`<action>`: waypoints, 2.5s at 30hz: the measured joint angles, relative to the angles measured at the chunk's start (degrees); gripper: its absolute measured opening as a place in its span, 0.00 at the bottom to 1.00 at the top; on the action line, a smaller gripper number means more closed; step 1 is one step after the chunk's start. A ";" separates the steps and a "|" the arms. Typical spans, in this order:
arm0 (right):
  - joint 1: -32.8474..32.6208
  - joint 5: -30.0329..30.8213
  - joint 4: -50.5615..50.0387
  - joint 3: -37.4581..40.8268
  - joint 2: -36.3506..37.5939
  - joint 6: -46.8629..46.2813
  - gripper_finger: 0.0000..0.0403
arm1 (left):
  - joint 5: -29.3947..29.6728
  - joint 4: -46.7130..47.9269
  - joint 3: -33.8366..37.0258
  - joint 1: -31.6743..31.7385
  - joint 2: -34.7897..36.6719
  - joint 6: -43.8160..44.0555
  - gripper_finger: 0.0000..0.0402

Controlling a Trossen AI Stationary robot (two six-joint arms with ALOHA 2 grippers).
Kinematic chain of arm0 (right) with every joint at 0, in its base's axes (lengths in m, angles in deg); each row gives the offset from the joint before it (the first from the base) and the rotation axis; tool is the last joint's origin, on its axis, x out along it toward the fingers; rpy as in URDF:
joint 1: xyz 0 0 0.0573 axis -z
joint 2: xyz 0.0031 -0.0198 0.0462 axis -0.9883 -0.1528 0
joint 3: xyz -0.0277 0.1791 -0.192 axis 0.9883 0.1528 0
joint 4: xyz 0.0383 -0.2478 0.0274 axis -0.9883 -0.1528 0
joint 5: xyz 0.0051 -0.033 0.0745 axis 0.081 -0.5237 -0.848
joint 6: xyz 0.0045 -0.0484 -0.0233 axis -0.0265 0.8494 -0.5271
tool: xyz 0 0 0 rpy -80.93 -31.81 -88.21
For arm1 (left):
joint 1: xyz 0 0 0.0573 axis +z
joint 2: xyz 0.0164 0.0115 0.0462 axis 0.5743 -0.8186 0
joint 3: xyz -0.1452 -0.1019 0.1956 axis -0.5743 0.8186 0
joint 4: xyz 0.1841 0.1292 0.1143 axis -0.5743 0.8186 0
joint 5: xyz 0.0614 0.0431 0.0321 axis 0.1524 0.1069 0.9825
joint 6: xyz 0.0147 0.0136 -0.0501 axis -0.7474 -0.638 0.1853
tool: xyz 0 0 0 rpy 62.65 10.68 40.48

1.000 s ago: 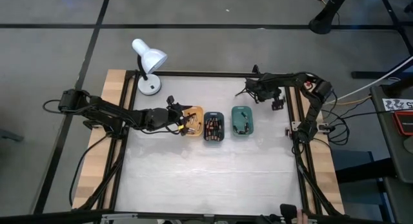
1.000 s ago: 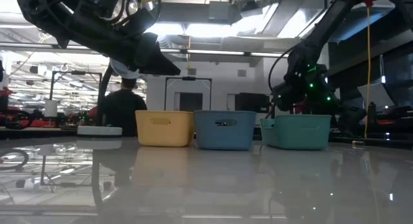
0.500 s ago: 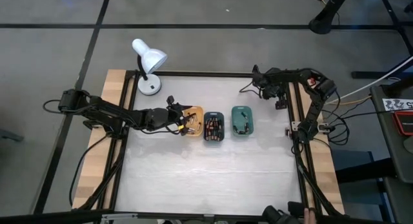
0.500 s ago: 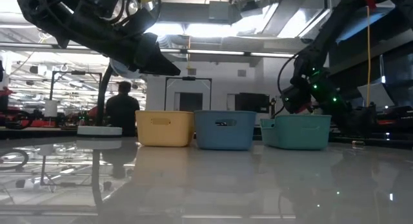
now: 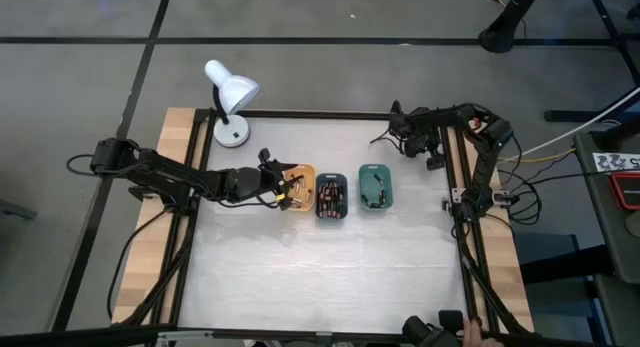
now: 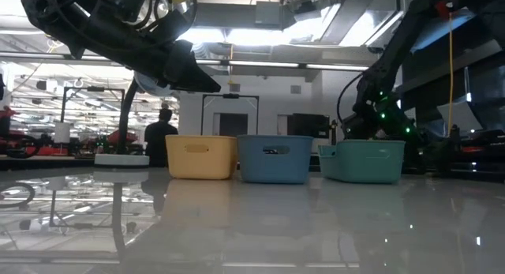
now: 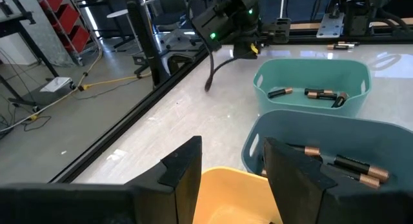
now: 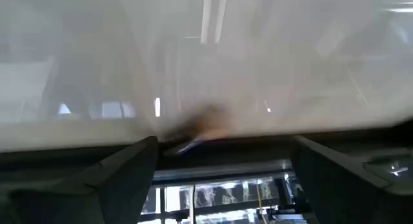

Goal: Sort batteries
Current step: Put the black battery into the green bin

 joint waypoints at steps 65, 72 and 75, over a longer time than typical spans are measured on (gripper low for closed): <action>-8.31 -29.88 -21.07 -22.62 6.72 -23.26 0.07 | 0.00 0.44 -0.02 0.00 0.00 -0.61 0.39; -15.41 -50.50 -15.27 -22.69 12.37 -23.13 0.07 | 0.00 0.31 -0.02 0.00 0.00 -0.61 0.39; -20.06 -53.00 -12.51 -22.69 13.05 -23.24 0.08 | 0.00 0.11 -0.02 0.00 0.00 -0.61 0.39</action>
